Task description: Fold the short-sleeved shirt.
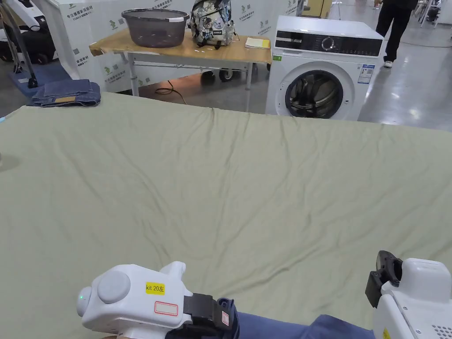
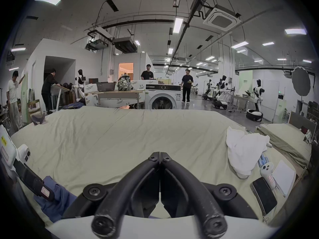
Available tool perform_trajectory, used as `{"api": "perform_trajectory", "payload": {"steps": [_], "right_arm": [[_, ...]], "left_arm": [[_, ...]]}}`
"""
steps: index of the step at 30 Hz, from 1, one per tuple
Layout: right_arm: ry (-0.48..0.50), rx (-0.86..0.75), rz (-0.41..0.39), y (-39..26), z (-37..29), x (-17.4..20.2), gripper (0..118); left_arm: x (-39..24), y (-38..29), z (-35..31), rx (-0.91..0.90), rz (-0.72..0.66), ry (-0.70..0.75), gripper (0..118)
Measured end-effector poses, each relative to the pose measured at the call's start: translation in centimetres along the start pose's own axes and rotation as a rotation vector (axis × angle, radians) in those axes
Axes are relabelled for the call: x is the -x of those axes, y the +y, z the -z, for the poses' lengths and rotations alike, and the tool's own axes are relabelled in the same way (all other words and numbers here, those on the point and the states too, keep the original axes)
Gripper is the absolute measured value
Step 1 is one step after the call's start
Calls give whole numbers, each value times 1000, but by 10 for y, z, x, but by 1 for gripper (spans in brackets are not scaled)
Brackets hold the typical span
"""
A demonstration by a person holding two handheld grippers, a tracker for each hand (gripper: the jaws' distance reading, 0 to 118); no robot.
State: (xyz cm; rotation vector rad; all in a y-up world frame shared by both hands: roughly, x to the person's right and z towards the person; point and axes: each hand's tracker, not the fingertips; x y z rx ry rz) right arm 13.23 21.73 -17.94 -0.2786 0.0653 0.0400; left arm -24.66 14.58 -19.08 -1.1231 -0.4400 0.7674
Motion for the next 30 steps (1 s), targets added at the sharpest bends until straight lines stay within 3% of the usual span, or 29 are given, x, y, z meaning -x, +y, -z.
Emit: {"api": "perform_trajectory", "payload": {"steps": [5, 12, 26, 30], "right_arm": [[-5, 8, 6, -3, -1, -3, 0], [-11, 28, 16, -9, -1, -6, 0], [3, 36, 15, -10, -1, -3, 0], [4, 35, 19, -10, -1, -2, 0]], "left_arm": [[-5, -16, 29, 20, 31, 36, 11], [21, -20, 60, 16, -15, 11, 10], [13, -22, -38, -126, 86, 41, 12], [22, -21, -22, -65, 67, 66, 12]]}}
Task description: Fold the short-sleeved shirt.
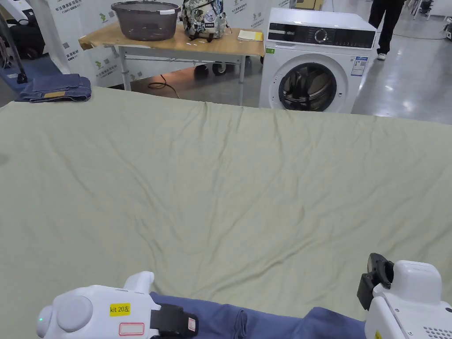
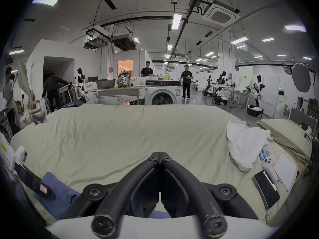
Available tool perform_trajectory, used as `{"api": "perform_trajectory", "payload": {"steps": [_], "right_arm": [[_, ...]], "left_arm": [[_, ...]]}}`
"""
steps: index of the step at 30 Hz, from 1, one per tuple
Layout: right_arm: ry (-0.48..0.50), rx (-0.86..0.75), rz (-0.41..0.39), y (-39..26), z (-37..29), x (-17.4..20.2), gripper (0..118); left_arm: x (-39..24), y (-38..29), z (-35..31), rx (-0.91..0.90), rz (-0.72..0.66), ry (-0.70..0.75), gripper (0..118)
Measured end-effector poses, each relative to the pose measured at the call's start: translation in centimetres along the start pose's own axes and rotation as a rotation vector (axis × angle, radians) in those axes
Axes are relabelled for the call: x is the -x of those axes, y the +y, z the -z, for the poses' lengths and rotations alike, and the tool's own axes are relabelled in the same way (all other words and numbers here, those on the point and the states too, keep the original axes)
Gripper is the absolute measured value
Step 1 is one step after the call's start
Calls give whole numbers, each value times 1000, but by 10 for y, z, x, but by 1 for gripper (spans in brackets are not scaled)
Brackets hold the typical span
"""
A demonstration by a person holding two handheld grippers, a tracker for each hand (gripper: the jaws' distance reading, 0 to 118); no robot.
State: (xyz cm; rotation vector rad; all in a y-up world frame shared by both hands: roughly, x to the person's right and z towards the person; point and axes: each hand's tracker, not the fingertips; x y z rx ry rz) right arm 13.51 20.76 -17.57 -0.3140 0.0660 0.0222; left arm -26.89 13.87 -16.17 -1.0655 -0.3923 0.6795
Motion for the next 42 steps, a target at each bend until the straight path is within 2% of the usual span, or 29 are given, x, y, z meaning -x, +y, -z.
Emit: {"api": "perform_trajectory", "payload": {"steps": [6, 8, 11, 15, 20, 25, 26, 28, 32, 38, 41, 42], "right_arm": [[-4, 9, -2, -3, -2, -2, 0], [-9, 12, -2, -4, -2, -4, 0], [-16, 13, 0, -4, -2, -7, 0], [-21, 15, 1, -5, -1, -8, 0], [-15, 18, -4, -5, -1, -6, 0], [-3, 5, -8, -3, -1, -3, 0], [-1, 2, -7, -2, -1, -3, 0], [4, 0, -9, -1, 0, -1, 0], [12, 1, -8, -2, 1, 3, 0], [20, 12, -9, -3, 2, 6, 0], [17, 11, -13, -3, 1, 7, 0], [17, 11, -13, -2, 1, 7, 0]], "left_arm": [[-9, -15, 57, 125, -6, -139, 10], [1, -18, 72, 119, -49, -180, 6], [1, -24, 82, 95, -95, -238, 5], [-9, -25, 85, 94, -66, -215, 4], [-22, -16, 53, 75, -7, -182, 4], [-5, 0, -21, -67, 18, -160, 5], [3, 3, -37, -94, 18, -141, 11], [26, 12, -62, -141, 12, -82, 32], [70, 21, -81, -153, -62, 3, 86], [115, 14, -46, 23, -175, -156, 86], [110, 4, -31, -19, -129, -281, 85], [111, 3, -26, -25, -141, -310, 80]]}}
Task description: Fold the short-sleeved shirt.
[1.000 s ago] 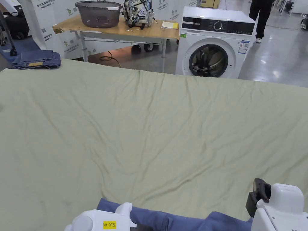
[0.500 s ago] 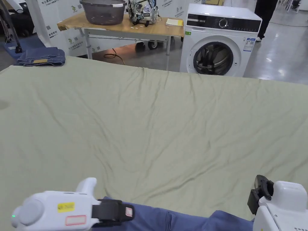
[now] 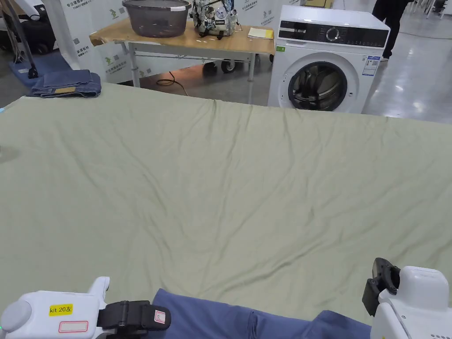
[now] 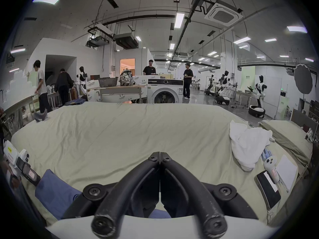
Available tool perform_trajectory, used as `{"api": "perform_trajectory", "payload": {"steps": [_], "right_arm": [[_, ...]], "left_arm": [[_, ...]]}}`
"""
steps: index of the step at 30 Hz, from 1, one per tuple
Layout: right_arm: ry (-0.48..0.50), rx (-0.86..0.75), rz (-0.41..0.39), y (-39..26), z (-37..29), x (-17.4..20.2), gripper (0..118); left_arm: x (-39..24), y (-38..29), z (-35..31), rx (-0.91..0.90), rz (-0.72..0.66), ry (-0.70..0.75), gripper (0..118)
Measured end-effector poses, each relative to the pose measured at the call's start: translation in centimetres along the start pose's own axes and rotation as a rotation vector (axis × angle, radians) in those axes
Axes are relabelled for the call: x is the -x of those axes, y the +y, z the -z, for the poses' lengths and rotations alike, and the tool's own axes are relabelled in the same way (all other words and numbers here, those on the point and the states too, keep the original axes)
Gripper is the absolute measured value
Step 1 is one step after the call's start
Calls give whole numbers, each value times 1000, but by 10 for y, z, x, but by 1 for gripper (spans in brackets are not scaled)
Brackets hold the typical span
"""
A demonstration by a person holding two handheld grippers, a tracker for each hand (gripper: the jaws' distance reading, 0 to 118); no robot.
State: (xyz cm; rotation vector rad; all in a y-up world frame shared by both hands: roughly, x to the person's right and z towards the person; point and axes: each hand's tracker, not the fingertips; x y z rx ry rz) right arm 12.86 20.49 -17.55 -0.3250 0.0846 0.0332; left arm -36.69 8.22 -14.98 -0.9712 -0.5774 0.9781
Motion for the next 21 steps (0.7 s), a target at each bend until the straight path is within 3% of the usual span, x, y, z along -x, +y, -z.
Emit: {"api": "perform_trajectory", "payload": {"steps": [1, 3, 4, 5, 8, 17, 21], "right_arm": [[-2, -1, -1, 0, 0, 0, 0], [-5, -2, 0, 1, -1, -1, 0], [-6, -2, -1, 1, -1, -1, 0], [-7, -2, -2, 1, -1, -1, 0], [-9, -1, -4, 2, -2, -2, 0], [-12, -5, -14, 5, -3, -2, 0], [-8, -6, -16, 6, -2, -2, 0]], "left_arm": [[3, -1, 5, 11, -26, -22, 67], [15, -3, 16, 51, -60, -46, 23], [16, -6, 23, 59, -55, -1, 9], [17, -8, 27, 60, -35, 53, 8], [25, -7, 19, 2, -83, -22, 6], [-47, 1, -23, -25, 132, 58, 5], [-72, 13, -65, -82, 166, 147, 5]]}}
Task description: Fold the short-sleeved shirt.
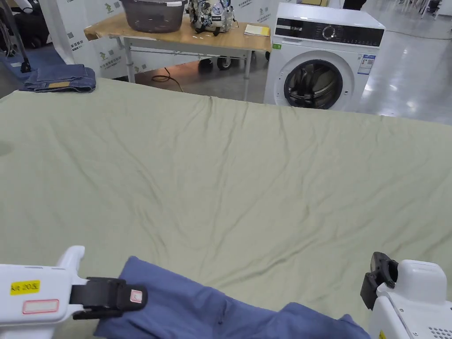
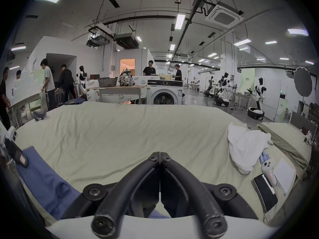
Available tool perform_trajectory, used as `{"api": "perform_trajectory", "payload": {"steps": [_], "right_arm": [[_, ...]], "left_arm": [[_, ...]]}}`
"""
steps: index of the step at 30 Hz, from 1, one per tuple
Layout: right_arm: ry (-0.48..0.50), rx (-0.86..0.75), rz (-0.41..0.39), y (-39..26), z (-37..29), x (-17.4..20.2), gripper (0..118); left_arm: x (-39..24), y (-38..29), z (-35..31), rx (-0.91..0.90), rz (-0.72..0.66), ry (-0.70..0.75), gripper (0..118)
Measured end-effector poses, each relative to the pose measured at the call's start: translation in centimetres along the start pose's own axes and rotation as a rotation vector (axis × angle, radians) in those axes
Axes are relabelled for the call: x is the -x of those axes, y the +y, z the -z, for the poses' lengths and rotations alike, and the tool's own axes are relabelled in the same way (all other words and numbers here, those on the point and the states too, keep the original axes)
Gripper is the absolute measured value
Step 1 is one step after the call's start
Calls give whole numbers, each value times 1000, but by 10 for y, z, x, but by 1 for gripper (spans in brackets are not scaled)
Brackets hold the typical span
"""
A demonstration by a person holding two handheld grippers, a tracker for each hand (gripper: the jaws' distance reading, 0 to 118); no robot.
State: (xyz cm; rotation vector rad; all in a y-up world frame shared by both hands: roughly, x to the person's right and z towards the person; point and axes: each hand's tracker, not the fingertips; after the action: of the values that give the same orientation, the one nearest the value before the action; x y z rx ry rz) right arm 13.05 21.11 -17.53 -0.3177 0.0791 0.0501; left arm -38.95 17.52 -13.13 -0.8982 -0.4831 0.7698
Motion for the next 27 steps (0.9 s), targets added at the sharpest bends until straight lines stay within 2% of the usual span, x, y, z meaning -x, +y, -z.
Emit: {"api": "perform_trajectory", "payload": {"steps": [5, 10, 21, 27], "right_arm": [[9, -2, 1, 1, 2, 3, 0], [20, -3, 0, 1, 3, 7, 0], [17, -6, 7, 2, -1, 4, 0], [-2, -9, 14, 1, -5, -4, 0]], "left_arm": [[-14, 16, -48, -57, 19, 171, 5], [-33, 19, -55, -66, 38, 212, 5], [-125, 2, 38, 101, 203, 147, 5], [-154, -13, 109, 198, 225, 148, 5]]}}
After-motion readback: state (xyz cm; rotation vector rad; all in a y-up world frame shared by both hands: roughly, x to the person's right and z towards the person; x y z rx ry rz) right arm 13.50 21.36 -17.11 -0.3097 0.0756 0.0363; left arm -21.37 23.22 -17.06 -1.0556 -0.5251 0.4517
